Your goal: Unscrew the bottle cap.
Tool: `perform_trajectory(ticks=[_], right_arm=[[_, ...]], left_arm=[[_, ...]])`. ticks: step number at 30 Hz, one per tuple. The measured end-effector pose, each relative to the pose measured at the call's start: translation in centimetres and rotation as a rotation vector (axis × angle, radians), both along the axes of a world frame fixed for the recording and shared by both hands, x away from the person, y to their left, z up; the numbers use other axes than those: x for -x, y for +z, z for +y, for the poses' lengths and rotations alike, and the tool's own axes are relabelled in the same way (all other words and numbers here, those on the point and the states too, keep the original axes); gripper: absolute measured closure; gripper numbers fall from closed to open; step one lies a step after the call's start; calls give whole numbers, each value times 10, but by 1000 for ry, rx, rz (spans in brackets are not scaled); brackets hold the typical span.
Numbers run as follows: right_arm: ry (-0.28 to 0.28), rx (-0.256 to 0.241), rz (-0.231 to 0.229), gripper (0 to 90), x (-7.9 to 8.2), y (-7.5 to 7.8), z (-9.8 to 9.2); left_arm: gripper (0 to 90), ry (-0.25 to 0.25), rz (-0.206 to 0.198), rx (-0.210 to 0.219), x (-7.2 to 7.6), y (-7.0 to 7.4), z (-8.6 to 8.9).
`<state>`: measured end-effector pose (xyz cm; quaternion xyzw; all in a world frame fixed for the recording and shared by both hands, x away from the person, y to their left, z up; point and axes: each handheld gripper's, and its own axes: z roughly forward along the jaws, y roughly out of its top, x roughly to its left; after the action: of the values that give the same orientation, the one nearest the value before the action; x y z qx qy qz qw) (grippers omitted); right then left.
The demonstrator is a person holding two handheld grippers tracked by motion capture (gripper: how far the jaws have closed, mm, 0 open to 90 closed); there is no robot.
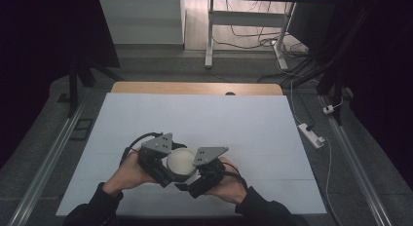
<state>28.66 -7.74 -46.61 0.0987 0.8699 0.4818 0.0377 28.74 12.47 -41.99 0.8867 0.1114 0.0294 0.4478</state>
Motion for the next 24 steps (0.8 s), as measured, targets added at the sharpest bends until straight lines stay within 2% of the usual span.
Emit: perform_trajectory(ticks=[5,6,7,8,14,19,24], right_arm=[[-73,11,-10,68,-3,-1,-2],[-85,16,-16,69,-4,-1,-2],[-85,16,-16,69,-4,-1,-2],[-118,22,-18,68,-5,-2,-2],[-200,42,-50,69,-7,-3,-2],[-239,48,-45,69,-9,-5,-3],[-241,41,-37,68,-10,-5,-4]], left_arm=[[77,95,15,4,-3,-2,-5],[77,95,15,4,-3,-2,-5],[77,119,20,8,-3,-3,-6],[77,165,24,8,-3,-3,-9],[77,287,-4,-10,0,-4,-20],[78,335,-7,-15,0,-6,-26],[79,341,-10,-5,0,-4,-26]])
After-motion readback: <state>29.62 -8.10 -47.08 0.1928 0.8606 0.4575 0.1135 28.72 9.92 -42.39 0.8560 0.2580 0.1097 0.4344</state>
